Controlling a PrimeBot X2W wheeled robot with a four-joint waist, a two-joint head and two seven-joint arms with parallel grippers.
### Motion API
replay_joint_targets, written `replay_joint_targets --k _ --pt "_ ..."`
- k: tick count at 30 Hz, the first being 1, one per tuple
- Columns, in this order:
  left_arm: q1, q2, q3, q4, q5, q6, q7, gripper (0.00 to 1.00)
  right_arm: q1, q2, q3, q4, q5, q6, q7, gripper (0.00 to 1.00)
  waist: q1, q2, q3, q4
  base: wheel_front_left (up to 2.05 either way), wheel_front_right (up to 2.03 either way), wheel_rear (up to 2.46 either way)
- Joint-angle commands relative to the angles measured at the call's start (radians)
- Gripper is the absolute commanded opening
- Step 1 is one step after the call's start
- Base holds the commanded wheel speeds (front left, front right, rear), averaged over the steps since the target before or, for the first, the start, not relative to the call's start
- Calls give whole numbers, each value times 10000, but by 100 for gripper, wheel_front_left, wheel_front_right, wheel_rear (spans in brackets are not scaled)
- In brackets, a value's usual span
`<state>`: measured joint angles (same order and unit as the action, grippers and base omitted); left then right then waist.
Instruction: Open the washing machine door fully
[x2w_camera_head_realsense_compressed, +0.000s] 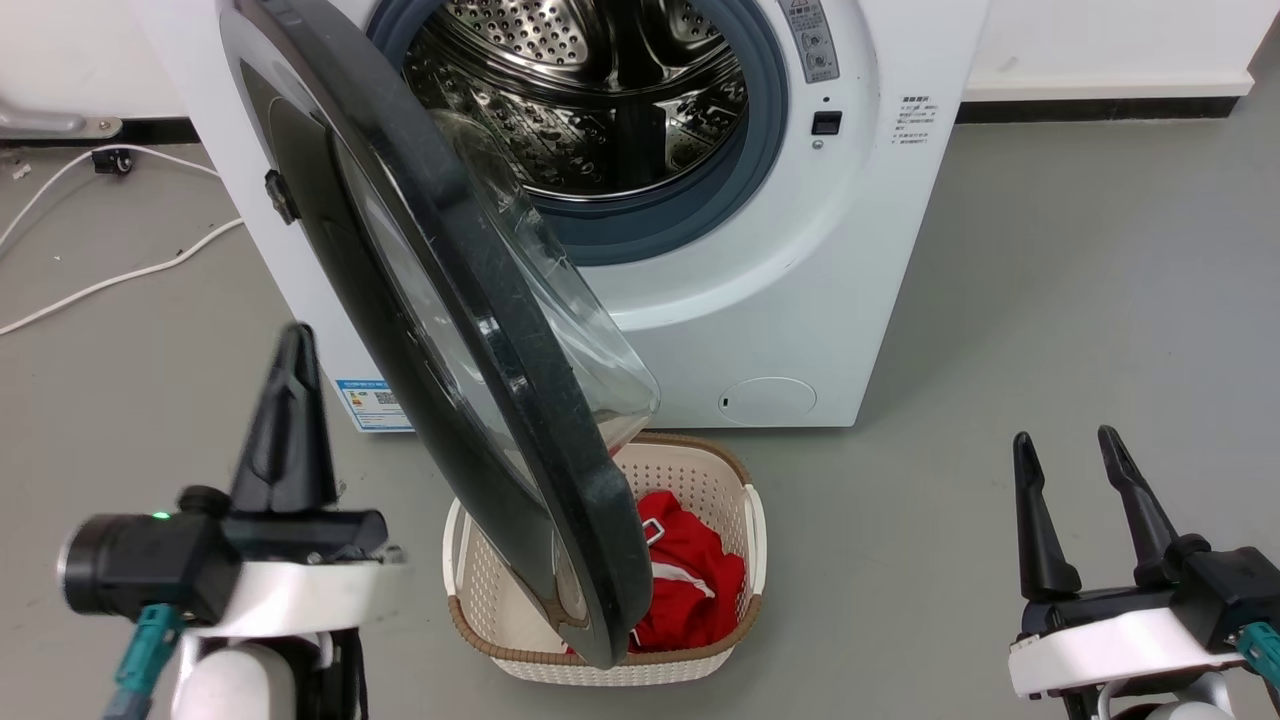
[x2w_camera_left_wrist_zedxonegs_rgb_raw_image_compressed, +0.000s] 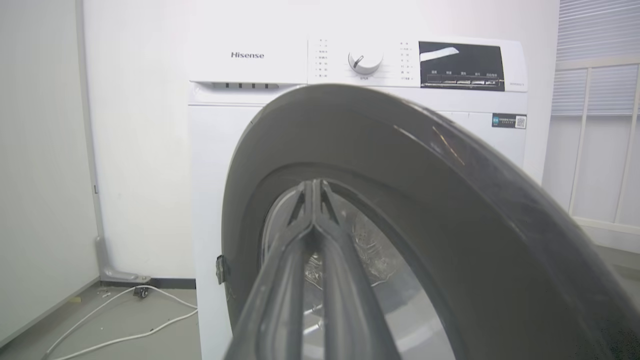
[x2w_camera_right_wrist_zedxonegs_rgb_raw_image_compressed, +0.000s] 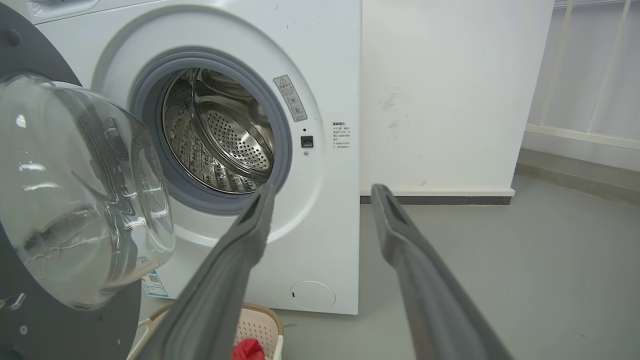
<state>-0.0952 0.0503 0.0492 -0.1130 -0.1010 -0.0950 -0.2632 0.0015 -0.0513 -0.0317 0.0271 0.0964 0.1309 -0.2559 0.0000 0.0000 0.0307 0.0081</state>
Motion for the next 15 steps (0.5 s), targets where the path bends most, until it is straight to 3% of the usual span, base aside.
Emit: replay_joint_targets --k 1,9,15 --pt "-215 -1 76 -633 -40 99 -24 0 51 21 -19 14 36 -3 -18 100 0 0 -9 16 0 0 0" --pt "-852 -1 -39 -3108 44 198 -23 0 -13 21 -15 -8 74 -3 1 100 0 0 53 44 0 0 0" --pt "-1522 -4 -857 -4944 154 -83 -16 0 -108 21 23 77 120 -3 -3 100 0 0 82 -8 0 0 0"
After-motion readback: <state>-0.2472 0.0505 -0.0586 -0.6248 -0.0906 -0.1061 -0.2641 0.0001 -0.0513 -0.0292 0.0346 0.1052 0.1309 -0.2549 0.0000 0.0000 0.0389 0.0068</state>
